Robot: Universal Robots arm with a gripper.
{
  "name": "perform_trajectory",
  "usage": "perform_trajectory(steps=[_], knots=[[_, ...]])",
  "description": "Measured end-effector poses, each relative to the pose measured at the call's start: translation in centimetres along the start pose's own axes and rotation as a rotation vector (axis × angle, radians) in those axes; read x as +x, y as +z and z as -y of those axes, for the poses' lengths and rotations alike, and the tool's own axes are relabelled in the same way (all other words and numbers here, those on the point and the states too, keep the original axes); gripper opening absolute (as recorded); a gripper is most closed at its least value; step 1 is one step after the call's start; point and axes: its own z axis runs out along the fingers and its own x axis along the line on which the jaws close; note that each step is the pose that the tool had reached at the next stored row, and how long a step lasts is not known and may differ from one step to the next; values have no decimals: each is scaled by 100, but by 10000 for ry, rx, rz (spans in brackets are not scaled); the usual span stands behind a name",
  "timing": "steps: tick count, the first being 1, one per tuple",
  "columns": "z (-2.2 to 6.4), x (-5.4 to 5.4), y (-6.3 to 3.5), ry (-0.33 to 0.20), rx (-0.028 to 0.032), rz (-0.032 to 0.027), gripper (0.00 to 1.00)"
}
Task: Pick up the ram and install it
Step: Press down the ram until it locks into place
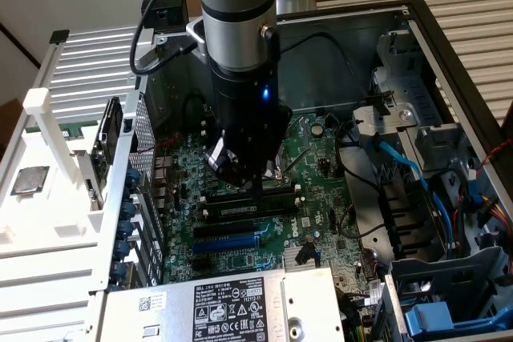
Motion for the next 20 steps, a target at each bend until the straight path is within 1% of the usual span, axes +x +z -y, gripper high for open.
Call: perform_trajectory(steps=[20], knots=[[0,0,0,2810,12,-85,10]])
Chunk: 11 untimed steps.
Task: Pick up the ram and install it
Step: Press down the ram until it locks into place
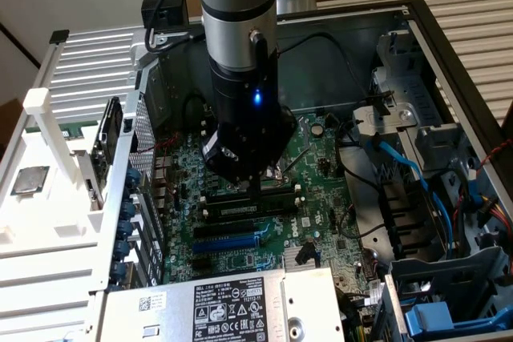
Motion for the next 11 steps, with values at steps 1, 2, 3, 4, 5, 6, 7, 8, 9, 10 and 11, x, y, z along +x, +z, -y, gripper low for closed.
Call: perform_trajectory(steps=[1,2,3,4,5,6,7,8,9,10,11], knots=[[0,0,0,133,3,-5,10],[0,0,0,274,5,-9,10],[0,0,0,405,8,-14,10],[0,0,0,544,12,-20,10],[0,0,0,666,15,-23,10],[0,0,0,795,20,-29,10],[0,0,0,926,24,-34,10],[0,0,0,1183,35,-46,10],[0,0,0,1320,41,-51,10],[0,0,0,1451,46,-56,10],[0,0,0,1568,51,-61,10]])
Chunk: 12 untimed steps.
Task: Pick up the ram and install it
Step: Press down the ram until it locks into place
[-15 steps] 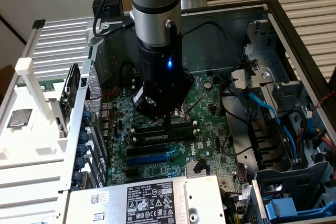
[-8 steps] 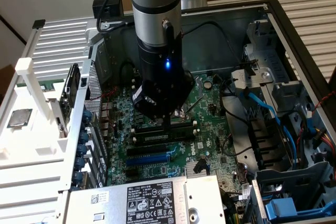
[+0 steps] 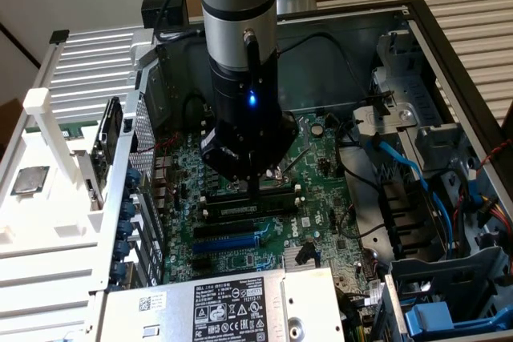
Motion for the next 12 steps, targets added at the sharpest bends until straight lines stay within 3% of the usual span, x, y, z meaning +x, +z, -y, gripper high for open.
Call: perform_trajectory(steps=[12], knots=[[0,0,0,1515,36,-53,10]])
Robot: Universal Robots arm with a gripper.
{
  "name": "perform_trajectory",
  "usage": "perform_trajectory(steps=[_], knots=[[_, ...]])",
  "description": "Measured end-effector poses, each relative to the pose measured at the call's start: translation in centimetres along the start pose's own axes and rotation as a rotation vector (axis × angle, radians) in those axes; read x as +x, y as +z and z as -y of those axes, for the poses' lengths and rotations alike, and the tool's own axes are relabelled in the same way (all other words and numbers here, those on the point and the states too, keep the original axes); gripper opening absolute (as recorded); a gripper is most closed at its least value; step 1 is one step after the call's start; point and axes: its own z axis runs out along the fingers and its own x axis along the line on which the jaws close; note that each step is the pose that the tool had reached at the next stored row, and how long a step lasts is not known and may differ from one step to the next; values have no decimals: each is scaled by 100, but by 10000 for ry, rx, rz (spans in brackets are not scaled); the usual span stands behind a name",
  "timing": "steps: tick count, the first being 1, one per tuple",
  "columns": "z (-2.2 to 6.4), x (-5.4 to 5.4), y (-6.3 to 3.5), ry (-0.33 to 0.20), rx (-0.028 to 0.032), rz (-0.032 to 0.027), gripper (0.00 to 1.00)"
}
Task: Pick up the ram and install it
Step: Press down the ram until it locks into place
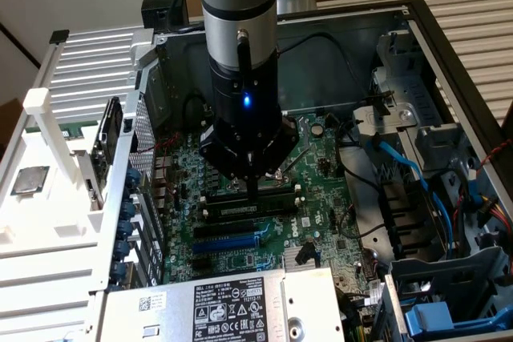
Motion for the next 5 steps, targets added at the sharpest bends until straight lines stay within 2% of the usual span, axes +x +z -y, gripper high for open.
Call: perform_trajectory(steps=[5], knots=[[0,0,0,1,-1,0,10]])
